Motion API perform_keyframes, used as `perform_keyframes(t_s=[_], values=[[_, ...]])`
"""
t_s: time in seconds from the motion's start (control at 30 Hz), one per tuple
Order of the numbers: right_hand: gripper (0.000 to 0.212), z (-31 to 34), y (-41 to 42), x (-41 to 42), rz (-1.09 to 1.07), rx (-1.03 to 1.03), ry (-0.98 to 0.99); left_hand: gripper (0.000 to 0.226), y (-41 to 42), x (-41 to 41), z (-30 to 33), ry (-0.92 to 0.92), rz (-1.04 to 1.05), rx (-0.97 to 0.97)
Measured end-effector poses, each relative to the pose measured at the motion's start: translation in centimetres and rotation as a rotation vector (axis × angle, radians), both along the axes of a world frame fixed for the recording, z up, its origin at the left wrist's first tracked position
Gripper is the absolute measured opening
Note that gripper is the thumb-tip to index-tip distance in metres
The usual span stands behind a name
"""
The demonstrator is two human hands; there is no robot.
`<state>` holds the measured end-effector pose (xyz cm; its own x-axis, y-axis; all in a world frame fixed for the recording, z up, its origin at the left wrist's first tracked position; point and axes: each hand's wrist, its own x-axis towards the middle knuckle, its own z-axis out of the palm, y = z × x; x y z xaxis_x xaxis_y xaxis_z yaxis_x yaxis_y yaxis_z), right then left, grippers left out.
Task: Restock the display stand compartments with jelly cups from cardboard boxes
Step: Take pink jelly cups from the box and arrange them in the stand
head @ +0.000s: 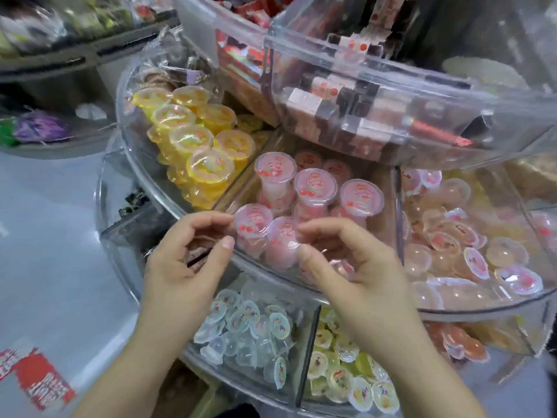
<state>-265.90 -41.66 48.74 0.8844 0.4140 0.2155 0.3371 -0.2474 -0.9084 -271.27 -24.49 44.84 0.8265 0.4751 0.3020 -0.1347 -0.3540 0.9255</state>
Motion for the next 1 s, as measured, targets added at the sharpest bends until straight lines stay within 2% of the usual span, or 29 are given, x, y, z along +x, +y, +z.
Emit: perform_keyframes(t_s=[0.1,0.27,0.4,0.53,0.63,0.73,0.87,0.97,1.0], values=[[0.018,-2.2,2.6,-3.8,0.287,-0.013,0.165,0.025,0.3,-6.0,-3.5,0.099,0.193,-0.131],[0.023,-12.0,6.9,-11.1,0.662,-0.281,0.455,0.039,0.2,-18.1,-14.0,0.304,0.537,-0.384],[0.021,-24.5,9.5,-15.4,0.791,-0.64,0.535,0.03,-0.2,-25.5,-24.3,0.589,0.694,-0.481],[0.019,-38.1,11.6,-17.6,0.806,-0.86,0.573,0.026,0.1,-30.1,-35.9,0.81,0.74,-0.531],[0.026,-49.0,13.9,-18.1,0.804,-0.979,0.546,0.025,2.1,-31.1,-44.6,0.88,0.791,-0.645],[0.029,-59.4,16.6,-18.9,0.919,-1.11,0.463,0.02,4.3,-31.6,-53.8,0.944,0.794,-0.804],[0.044,-71.6,20.1,-19.8,1.039,-1.282,0.246,0.018,7.0,-32.0,-65.3,1.205,0.674,-0.943],[0.049,-79.0,22.2,-19.5,0.934,-1.484,0.145,0.02,8.2,-31.4,-72.4,1.318,0.606,-1.051],[0.048,-80.9,22.6,-19.5,0.914,-1.55,0.131,0.028,8.2,-31.3,-74.6,1.33,0.594,-1.052]])
